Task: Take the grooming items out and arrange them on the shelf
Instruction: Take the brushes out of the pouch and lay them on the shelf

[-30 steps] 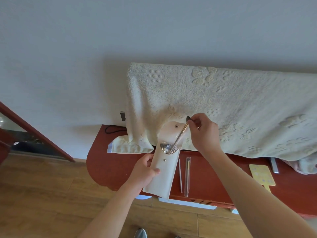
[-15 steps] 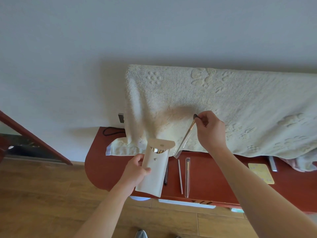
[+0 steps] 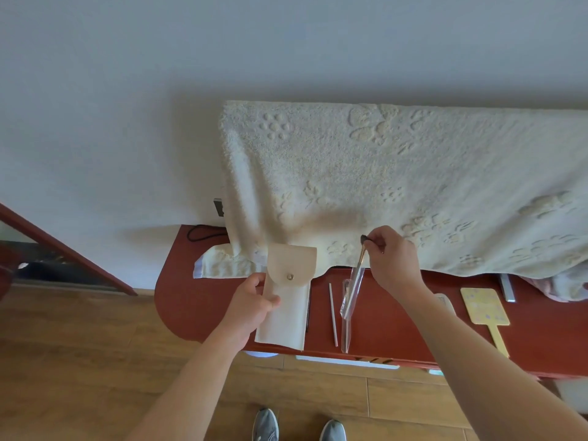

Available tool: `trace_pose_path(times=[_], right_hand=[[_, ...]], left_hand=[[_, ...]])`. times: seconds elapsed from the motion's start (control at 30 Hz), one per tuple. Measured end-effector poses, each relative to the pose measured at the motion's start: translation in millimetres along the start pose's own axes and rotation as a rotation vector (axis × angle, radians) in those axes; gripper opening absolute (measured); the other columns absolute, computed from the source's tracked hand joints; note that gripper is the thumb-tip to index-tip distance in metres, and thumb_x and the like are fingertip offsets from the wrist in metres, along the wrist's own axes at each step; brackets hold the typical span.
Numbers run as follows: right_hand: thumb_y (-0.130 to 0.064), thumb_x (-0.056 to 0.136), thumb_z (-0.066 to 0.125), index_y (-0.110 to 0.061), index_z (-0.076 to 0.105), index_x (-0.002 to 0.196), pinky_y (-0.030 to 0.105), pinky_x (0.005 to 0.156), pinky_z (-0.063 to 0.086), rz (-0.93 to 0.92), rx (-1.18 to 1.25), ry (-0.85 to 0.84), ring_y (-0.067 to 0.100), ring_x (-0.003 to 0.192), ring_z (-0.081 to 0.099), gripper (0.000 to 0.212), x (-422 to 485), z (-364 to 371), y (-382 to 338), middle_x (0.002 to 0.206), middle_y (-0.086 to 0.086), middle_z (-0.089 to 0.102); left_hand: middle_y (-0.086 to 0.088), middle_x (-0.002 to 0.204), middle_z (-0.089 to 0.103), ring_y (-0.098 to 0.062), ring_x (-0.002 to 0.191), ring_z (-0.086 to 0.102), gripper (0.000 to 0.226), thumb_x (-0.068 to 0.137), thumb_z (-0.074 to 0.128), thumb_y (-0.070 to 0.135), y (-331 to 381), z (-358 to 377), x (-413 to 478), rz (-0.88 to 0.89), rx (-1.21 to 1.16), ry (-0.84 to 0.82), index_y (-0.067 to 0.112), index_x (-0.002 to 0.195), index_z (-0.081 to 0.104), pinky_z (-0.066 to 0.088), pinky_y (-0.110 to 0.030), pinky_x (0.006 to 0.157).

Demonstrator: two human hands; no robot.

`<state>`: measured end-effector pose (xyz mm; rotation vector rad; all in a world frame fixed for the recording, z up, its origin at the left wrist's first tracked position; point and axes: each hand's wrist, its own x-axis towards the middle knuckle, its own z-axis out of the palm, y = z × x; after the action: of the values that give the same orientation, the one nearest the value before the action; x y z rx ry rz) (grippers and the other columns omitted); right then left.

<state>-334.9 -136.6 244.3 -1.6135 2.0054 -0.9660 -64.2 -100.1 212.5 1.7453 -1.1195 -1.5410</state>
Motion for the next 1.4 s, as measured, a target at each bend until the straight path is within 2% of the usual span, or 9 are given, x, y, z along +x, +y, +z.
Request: trace_pose_path(times=[0.1, 0.3, 0.43, 0.63, 0.73, 0.87, 0.97, 1.17, 1.4], right_hand=[[-0.015, 0.092, 0.059, -0.015, 0.061, 0.087, 0.017, 0.054, 0.041, 0.059, -0.02, -0.053, 0.004, 0.063, 0.057, 0.005, -4.7, 3.1, 15.6, 0.07, -0.01, 0.063], [-0.017, 0.092, 0.058, -0.016, 0.061, 0.089, 0.021, 0.055, 0.043, 0.124, -0.021, -0.109, 0.004, 0.067, 0.057, 0.005, -11.2, 4.8, 34.6, 0.073, -0.012, 0.061], [-0.019, 0.093, 0.058, -0.018, 0.06, 0.09, 0.017, 0.053, 0.037, 0.132, -0.047, -0.137, 0.001, 0.067, 0.055, 0.003, -12.1, 2.3, 42.1, 0.074, -0.014, 0.059], [-0.019, 0.093, 0.058, -0.02, 0.059, 0.09, 0.019, 0.053, 0.04, 0.128, -0.079, -0.178, 0.005, 0.066, 0.057, 0.004, -10.4, 1.0, 49.3, 0.075, -0.012, 0.062], [-0.02, 0.093, 0.058, -0.019, 0.059, 0.091, 0.022, 0.054, 0.043, 0.123, -0.094, -0.2, 0.009, 0.065, 0.059, 0.003, -9.5, 2.2, 51.9, 0.076, -0.008, 0.063], [-0.02, 0.093, 0.058, -0.019, 0.06, 0.092, 0.022, 0.056, 0.046, 0.128, -0.101, -0.215, 0.009, 0.066, 0.059, 0.003, -8.7, 4.7, 56.7, 0.076, -0.01, 0.062], [-0.02, 0.093, 0.057, -0.019, 0.061, 0.092, 0.03, 0.059, 0.05, 0.147, -0.11, -0.233, 0.012, 0.066, 0.06, 0.003, -7.4, 8.4, 61.8, 0.076, -0.007, 0.063], [-0.019, 0.092, 0.057, -0.021, 0.06, 0.093, 0.027, 0.06, 0.049, 0.163, -0.12, -0.273, 0.009, 0.069, 0.06, 0.004, -7.4, 17.9, 71.0, 0.078, -0.006, 0.064], [-0.018, 0.092, 0.058, -0.02, 0.061, 0.095, 0.026, 0.062, 0.048, 0.169, -0.125, -0.289, 0.01, 0.07, 0.059, 0.004, -6.1, 22.8, 73.4, 0.078, -0.008, 0.063]], left_hand=[[0.001, 0.106, 0.072, -0.018, 0.098, 0.069, 0.036, 0.085, 0.067, 0.001, -5.1, 3.6, 1.7, -0.022, -0.026, -0.029, 0.02, 0.116, 0.061, 0.055, -0.036, 0.086], [-0.008, 0.109, 0.072, -0.029, 0.1, 0.07, 0.041, 0.085, 0.061, -0.004, -10.2, 16.8, 4.2, -0.087, -0.188, -0.099, 0.014, 0.122, 0.056, 0.053, -0.051, 0.092], [-0.015, 0.116, 0.07, -0.036, 0.108, 0.066, 0.057, 0.069, 0.067, 0.005, -10.3, 22.7, 5.8, -0.067, -0.338, -0.178, 0.013, 0.125, 0.058, 0.048, -0.061, 0.098], [0.006, 0.111, 0.074, -0.014, 0.108, 0.067, 0.052, 0.073, 0.078, 0.047, -1.3, 32.1, 6.9, 0.023, -0.277, -0.025, 0.025, 0.118, 0.064, 0.047, -0.045, 0.103], [0.01, 0.104, 0.074, -0.012, 0.104, 0.067, 0.034, 0.082, 0.075, 0.041, -0.3, 33.5, 9.7, 0.052, -0.226, 0.075, 0.027, 0.111, 0.065, 0.05, -0.038, 0.097], [0.008, 0.1, 0.074, -0.015, 0.101, 0.068, 0.024, 0.082, 0.074, 0.033, -3.0, 33.0, 13.6, 0.05, -0.24, 0.133, 0.027, 0.105, 0.068, 0.05, -0.043, 0.099], [0.007, 0.099, 0.075, -0.016, 0.101, 0.068, 0.022, 0.081, 0.074, 0.032, -7.5, 31.1, 16.3, 0.046, -0.24, 0.144, 0.026, 0.102, 0.07, 0.049, -0.046, 0.1], [0.01, 0.104, 0.074, -0.014, 0.104, 0.067, 0.041, 0.074, 0.076, 0.049, -13.5, 30.1, 19.4, 0.017, -0.266, 0.112, 0.031, 0.11, 0.067, 0.048, -0.045, 0.101], [0.008, 0.097, 0.075, -0.017, 0.099, 0.068, 0.022, 0.082, 0.074, 0.037, -17.3, 30.5, 22.0, -0.014, -0.221, 0.17, 0.028, 0.102, 0.071, 0.051, -0.048, 0.098]])
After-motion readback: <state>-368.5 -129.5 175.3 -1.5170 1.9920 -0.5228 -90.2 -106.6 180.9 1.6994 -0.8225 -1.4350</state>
